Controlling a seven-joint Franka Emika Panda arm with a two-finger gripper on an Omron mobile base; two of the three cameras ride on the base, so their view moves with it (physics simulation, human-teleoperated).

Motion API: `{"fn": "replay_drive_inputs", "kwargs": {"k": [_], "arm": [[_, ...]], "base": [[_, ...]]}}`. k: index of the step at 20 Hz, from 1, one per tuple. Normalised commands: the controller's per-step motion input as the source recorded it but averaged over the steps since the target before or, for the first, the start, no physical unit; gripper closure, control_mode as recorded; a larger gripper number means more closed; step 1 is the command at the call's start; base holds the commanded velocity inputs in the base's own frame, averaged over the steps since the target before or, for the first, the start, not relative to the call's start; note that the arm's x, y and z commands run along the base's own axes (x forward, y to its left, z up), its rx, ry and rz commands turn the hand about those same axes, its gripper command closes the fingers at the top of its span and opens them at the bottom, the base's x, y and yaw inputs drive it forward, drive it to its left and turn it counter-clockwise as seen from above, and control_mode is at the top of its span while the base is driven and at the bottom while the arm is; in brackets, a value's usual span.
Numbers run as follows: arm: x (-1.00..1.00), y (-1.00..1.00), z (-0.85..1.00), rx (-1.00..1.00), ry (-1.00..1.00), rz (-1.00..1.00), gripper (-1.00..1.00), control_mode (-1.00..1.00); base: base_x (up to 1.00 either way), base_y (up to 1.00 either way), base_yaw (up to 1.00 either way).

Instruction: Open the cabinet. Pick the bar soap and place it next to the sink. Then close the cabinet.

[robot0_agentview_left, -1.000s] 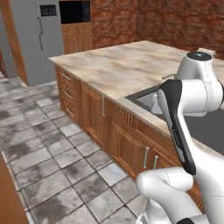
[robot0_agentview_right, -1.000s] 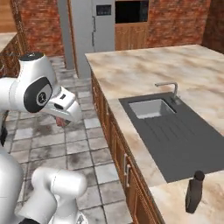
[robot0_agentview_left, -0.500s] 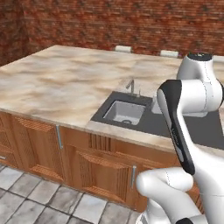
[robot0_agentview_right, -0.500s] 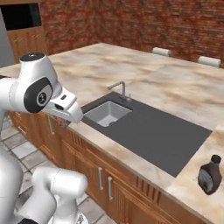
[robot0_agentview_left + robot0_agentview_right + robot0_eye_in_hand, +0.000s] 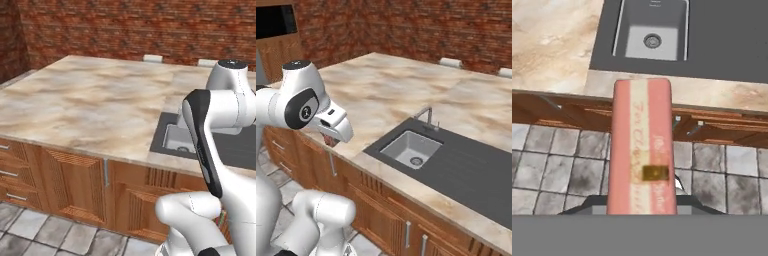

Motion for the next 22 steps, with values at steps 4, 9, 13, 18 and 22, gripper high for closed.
{"fn": "replay_drive_inputs", "kwargs": {"k": [4,9,13,18,22], "arm": [[0.0,0.0,0.0,0.0,0.0,0.0,1.0,1.0],[0.0,0.0,0.0,0.0,0.0,0.0,1.0,1.0],[0.0,0.0,0.0,0.0,0.0,0.0,1.0,1.0],[0.0,0.0,0.0,0.0,0.0,0.0,1.0,1.0],[0.0,0.0,0.0,0.0,0.0,0.0,1.0,1.0]], "base": [[0.55,1.0,-0.35],[0.36,1.0,-0.59],[0.32,1.0,-0.65],[0.7,0.32,-0.54],[0.8,-0.05,-0.11]]}}
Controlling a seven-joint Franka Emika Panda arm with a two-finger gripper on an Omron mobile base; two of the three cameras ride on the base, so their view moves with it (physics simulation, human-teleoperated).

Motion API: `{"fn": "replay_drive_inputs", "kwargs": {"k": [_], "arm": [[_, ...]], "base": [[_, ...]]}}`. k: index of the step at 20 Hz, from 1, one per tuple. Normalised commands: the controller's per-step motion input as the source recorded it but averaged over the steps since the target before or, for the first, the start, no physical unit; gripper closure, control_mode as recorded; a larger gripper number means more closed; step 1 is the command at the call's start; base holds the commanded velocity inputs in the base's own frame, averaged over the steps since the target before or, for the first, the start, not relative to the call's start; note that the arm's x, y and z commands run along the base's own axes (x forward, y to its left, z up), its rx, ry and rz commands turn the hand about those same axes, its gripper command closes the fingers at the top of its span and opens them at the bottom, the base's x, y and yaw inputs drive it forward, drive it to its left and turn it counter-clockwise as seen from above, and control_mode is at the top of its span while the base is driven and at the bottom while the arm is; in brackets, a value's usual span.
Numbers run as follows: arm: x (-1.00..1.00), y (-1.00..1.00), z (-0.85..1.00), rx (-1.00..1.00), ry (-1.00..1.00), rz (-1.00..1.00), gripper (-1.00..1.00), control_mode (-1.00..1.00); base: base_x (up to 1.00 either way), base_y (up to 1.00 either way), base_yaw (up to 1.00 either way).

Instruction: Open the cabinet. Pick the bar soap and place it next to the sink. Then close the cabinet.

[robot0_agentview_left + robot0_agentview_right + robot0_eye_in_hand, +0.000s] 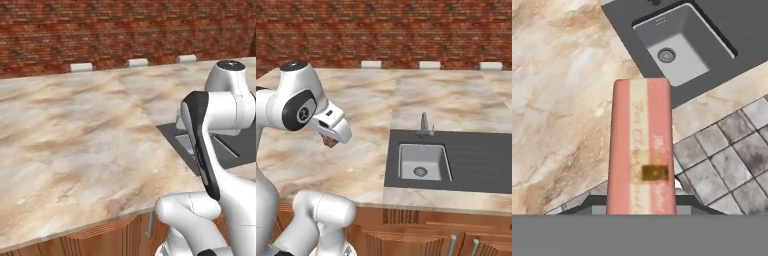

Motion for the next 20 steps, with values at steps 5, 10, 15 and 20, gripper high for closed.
{"fn": "replay_drive_inputs", "kwargs": {"k": [5,10,15,20], "arm": [[0.0,0.0,0.0,0.0,0.0,0.0,1.0,1.0],[0.0,0.0,0.0,0.0,0.0,0.0,1.0,1.0],[0.0,0.0,0.0,0.0,0.0,0.0,1.0,1.0],[0.0,0.0,0.0,0.0,0.0,0.0,1.0,1.0]], "base": [[0.68,-0.05,0.13],[0.14,0.0,0.13],[0.0,0.0,0.0],[0.0,0.0,0.0]]}}
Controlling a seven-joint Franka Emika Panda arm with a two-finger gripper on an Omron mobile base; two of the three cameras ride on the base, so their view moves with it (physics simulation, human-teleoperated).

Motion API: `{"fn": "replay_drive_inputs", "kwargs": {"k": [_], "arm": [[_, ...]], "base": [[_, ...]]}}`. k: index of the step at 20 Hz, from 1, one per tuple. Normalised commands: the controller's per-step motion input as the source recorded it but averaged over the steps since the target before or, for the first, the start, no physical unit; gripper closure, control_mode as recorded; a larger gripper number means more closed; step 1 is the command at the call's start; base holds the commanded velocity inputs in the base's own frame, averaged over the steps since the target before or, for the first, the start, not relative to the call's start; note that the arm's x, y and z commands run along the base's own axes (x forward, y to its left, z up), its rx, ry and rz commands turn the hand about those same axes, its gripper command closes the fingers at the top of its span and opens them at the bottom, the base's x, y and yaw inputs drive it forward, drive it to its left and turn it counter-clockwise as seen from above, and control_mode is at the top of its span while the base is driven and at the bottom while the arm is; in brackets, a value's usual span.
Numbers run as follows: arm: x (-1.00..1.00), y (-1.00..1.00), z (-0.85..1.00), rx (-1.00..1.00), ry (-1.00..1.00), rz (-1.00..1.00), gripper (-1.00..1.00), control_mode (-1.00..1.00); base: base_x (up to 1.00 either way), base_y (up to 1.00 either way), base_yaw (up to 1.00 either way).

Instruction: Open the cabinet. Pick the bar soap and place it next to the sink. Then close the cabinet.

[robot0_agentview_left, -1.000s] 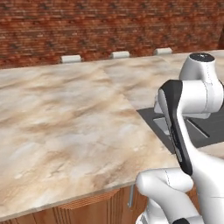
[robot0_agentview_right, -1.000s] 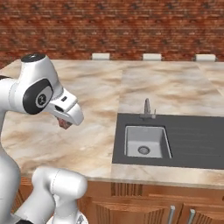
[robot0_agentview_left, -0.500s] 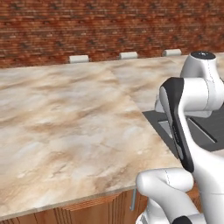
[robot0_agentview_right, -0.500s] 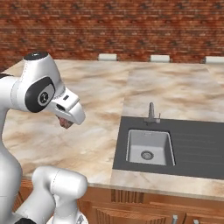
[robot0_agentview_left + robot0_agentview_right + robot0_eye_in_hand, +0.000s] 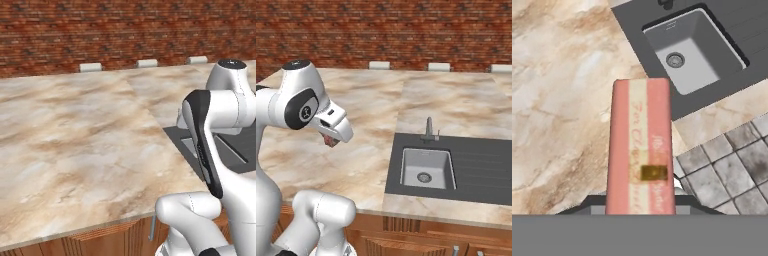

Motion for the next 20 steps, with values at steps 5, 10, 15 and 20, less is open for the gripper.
{"fn": "replay_drive_inputs", "kwargs": {"k": [5,10,15,20], "arm": [[0.35,0.0,0.0,0.0,0.31,0.0,1.0,-1.0],[0.95,-0.01,0.01,0.0,0.62,0.0,1.0,-1.0],[0.41,-0.26,-0.06,0.01,0.03,0.12,1.0,-1.0],[0.15,-0.34,-0.72,0.02,-0.35,0.18,1.0,-1.0]], "base": [[0.0,0.0,0.0],[0.0,0.0,0.0],[0.0,0.0,0.0],[0.0,0.0,0.0]]}}
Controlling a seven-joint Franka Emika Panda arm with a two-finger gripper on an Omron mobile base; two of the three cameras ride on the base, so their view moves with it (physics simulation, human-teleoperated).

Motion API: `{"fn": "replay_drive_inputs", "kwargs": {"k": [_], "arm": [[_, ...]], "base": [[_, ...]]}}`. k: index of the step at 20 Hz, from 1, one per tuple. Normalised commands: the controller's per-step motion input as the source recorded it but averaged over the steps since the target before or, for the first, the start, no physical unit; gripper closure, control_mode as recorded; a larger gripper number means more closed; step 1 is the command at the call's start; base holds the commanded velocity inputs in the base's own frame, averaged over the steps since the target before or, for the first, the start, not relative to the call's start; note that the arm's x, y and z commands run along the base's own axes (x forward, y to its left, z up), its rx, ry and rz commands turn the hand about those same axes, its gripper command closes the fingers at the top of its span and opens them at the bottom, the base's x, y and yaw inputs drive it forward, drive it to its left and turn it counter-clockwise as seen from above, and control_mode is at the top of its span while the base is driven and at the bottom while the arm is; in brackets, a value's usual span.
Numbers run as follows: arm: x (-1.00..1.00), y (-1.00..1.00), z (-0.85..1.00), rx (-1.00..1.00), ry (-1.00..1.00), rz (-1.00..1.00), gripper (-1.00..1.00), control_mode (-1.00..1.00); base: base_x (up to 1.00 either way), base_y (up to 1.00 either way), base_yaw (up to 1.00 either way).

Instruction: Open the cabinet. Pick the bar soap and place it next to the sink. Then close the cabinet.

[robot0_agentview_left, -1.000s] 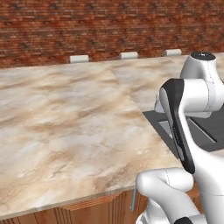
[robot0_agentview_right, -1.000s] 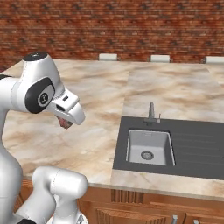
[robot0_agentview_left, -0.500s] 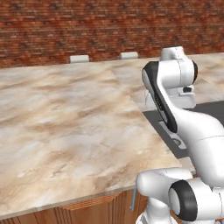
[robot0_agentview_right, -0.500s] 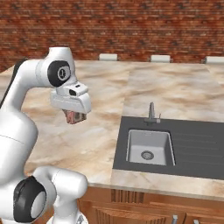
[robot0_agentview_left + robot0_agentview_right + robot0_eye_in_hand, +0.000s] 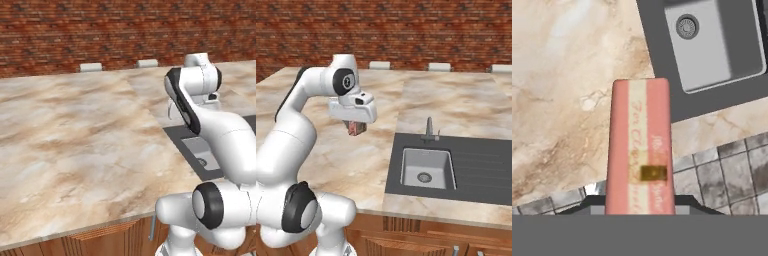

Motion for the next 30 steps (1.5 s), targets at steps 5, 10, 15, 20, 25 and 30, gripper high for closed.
{"fn": "replay_drive_inputs", "kwargs": {"k": [5,10,15,20,25,30], "arm": [[0.06,-0.33,-0.63,0.07,-0.48,0.27,1.0,-1.0],[0.01,-0.1,-0.06,0.04,-0.29,0.24,1.0,-1.0],[0.3,-0.18,0.0,0.0,0.08,0.16,1.0,-1.0],[0.33,0.0,-0.08,0.0,0.23,0.09,1.0,-1.0],[0.4,0.0,-0.66,0.0,0.01,0.08,1.0,-1.0],[0.2,0.0,-0.56,0.0,0.0,0.07,1.0,-1.0]], "base": [[0.0,0.0,0.0],[0.0,0.0,0.0],[0.0,0.0,0.0],[0.0,0.0,0.0],[0.0,0.0,0.0],[0.0,0.0,0.0]]}}
